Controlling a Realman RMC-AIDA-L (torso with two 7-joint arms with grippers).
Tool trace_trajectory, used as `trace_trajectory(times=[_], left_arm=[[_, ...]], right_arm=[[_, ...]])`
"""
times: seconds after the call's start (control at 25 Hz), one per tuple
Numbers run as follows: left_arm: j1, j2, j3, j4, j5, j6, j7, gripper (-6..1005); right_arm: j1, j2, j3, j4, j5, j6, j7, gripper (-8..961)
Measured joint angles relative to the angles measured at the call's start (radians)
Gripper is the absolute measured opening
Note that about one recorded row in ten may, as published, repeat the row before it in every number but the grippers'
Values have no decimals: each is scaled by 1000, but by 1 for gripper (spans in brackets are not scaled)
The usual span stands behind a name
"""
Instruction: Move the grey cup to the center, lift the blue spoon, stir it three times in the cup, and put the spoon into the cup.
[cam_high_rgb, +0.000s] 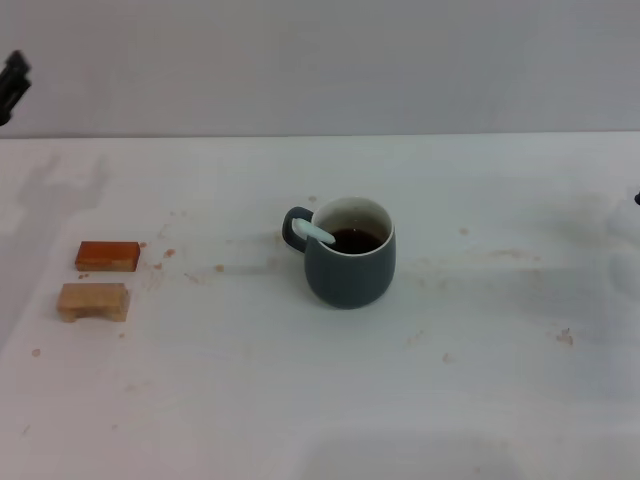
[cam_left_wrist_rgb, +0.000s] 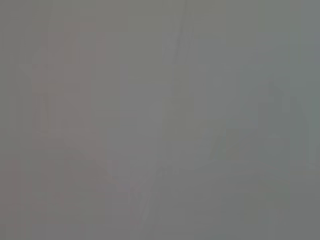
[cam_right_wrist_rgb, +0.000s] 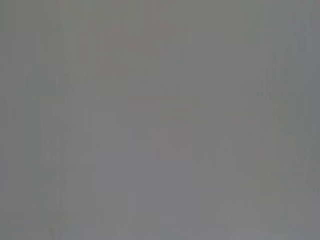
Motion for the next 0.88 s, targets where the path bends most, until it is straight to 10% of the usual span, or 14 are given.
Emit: trace_trajectory(times=[0.36, 0.88], left_arm=[[-67, 4, -236, 287, -57, -201, 342, 701], [-68, 5, -275, 329, -120, -246, 403, 700]], right_arm=[[-17, -1, 2, -33, 0, -85, 1, 32], [-107, -4, 62, -52, 0, -270, -1, 32]])
